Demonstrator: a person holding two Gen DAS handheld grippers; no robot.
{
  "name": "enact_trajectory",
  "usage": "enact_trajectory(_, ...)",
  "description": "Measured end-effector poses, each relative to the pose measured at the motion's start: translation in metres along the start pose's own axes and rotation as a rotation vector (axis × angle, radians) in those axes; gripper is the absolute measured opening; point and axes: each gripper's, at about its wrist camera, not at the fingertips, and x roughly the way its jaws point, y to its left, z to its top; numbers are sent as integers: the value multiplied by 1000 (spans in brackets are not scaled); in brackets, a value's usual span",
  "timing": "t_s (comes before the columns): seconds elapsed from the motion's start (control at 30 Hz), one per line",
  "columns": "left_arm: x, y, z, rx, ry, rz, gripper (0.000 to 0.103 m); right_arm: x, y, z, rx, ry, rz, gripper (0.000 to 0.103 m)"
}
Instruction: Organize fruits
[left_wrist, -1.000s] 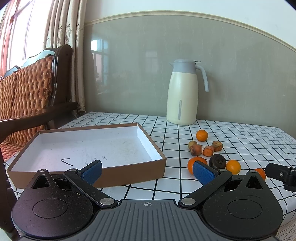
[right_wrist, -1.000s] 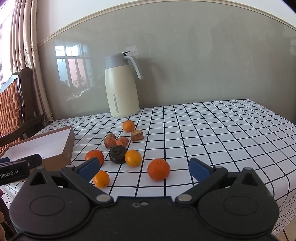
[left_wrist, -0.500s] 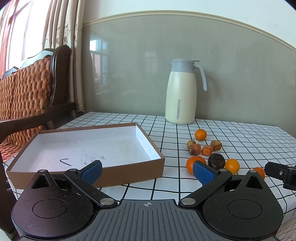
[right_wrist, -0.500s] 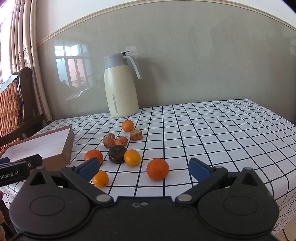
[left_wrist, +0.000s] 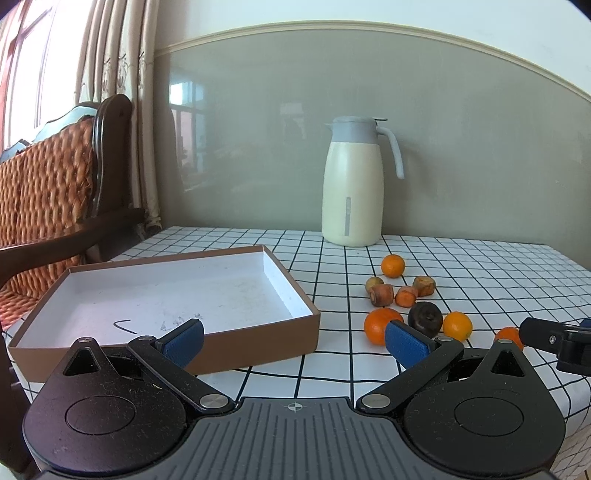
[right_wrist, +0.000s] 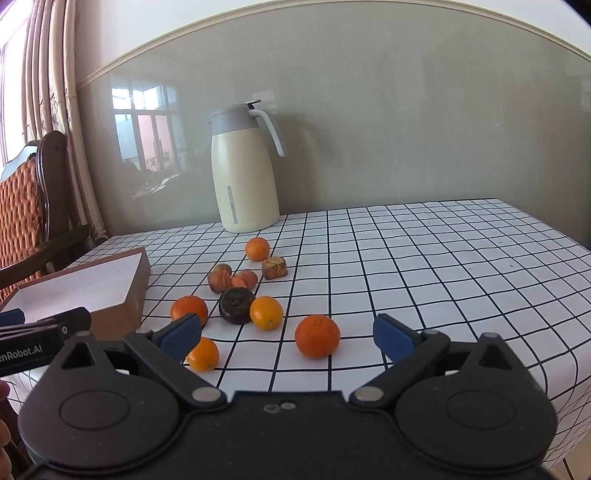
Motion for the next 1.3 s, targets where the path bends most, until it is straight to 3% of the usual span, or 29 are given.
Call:
enact_trajectory(0.4, 3, -7, -2, 23, 22, -23, 103, 2, -3, 0, 10, 22, -14, 91)
enact_trajectory(0.53, 4, -11, -4, 31, 29, -36, 103, 4, -5, -1, 15, 38, -17, 84)
enact_trajectory(0.77, 9, -28, -9, 66, 37, -82, 103, 9, -11, -2, 34, 56, -30, 82)
enact_trajectory(0.83, 11, -35, -11, 82, 40, -99, 103, 10, -14, -1, 41, 62, -40, 73)
enact_trajectory(0.93, 13, -45, -13, 110, 37, -117, 103, 14, -18, -1, 58, 82, -31, 68)
enact_trajectory(1.13, 17, -54, -15, 104, 44, -139, 103, 16, -18, 0, 51, 87, -36, 67)
enact_trajectory(1.17, 19, -55, -15, 103, 46, -142, 98, 17, -19, 0, 53, 91, -34, 66)
enact_trajectory(1.2, 20, -57, -16, 108, 54, -149, 84, 18, -19, 1, 52, 97, -37, 64)
enact_trajectory(1.23, 23, -59, -16, 113, 70, -161, 79, 20, -19, 1, 51, 101, -40, 64)
enact_trajectory(1.3, 30, -62, -18, 114, 98, -167, 77, 22, -19, 3, 56, 107, -38, 63)
